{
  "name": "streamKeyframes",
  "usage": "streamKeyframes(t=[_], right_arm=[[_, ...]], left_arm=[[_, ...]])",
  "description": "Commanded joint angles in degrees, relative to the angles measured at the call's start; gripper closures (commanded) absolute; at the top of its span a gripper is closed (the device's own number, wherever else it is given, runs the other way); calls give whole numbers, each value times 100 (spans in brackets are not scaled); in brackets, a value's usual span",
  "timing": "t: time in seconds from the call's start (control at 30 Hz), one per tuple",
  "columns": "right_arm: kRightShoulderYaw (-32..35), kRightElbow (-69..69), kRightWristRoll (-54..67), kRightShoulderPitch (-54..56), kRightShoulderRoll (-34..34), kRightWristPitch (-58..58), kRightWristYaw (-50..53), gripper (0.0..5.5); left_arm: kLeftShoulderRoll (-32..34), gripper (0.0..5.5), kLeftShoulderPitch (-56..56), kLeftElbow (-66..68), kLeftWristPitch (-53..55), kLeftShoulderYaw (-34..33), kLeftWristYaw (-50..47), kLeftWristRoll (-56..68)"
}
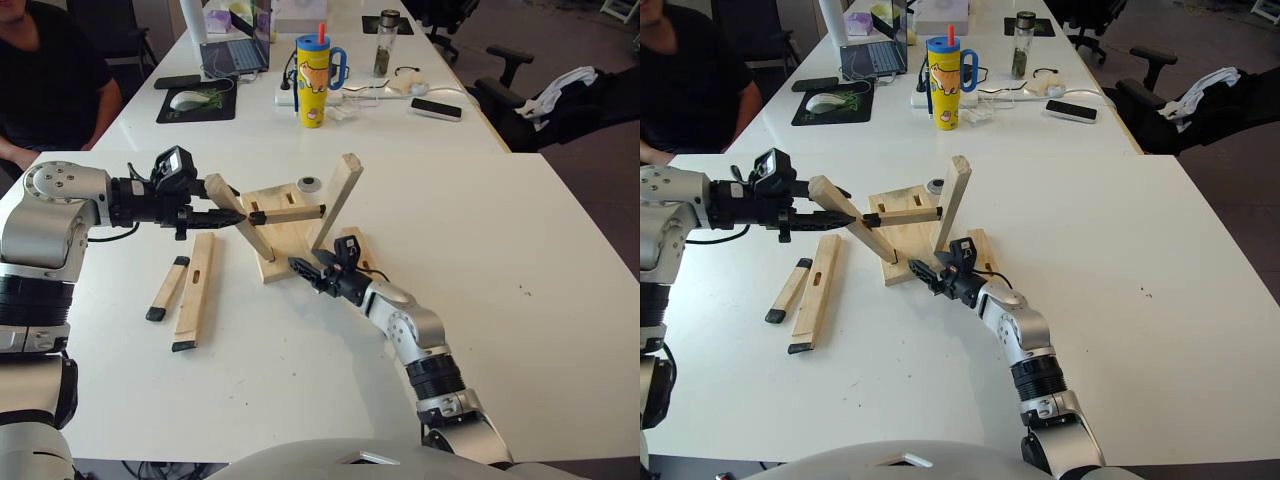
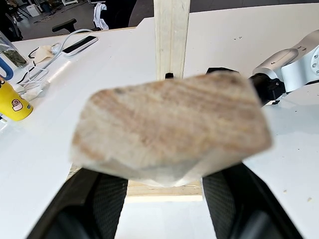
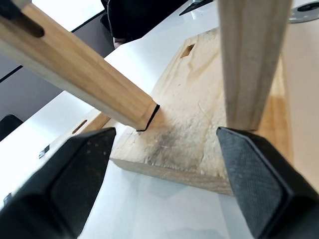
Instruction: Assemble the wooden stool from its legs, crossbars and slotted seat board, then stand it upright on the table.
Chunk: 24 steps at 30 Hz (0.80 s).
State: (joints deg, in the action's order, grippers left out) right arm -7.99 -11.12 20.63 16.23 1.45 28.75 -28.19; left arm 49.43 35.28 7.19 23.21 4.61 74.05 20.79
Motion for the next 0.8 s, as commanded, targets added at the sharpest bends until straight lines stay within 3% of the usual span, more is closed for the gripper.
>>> streamKeyframes(t=[0.03, 0.3, 0.57, 0.7, 0.8], right_arm=[[-208, -296, -113, -35, -16, 333, -67, 174], [-258, -123, -76, 0, -19, 318, -186, 174], [-141, 3138, 1065, -359, 214, 1171, 137, 298], [-832, 3296, -333, 266, 41, 456, 834, 361], [-1302, 2409, -1357, 725, -18, -216, 1237, 407]], left_arm=[[-209, 344, -75, 227, 97, 394, 19, -283], [-359, 344, 46, 1004, -123, 993, 219, -761], [-303, 344, 51, 773, 182, 972, 201, -585], [-342, 344, 41, 726, 253, 944, 175, -535], [-390, 344, 3, 639, 321, 946, 122, -494]])
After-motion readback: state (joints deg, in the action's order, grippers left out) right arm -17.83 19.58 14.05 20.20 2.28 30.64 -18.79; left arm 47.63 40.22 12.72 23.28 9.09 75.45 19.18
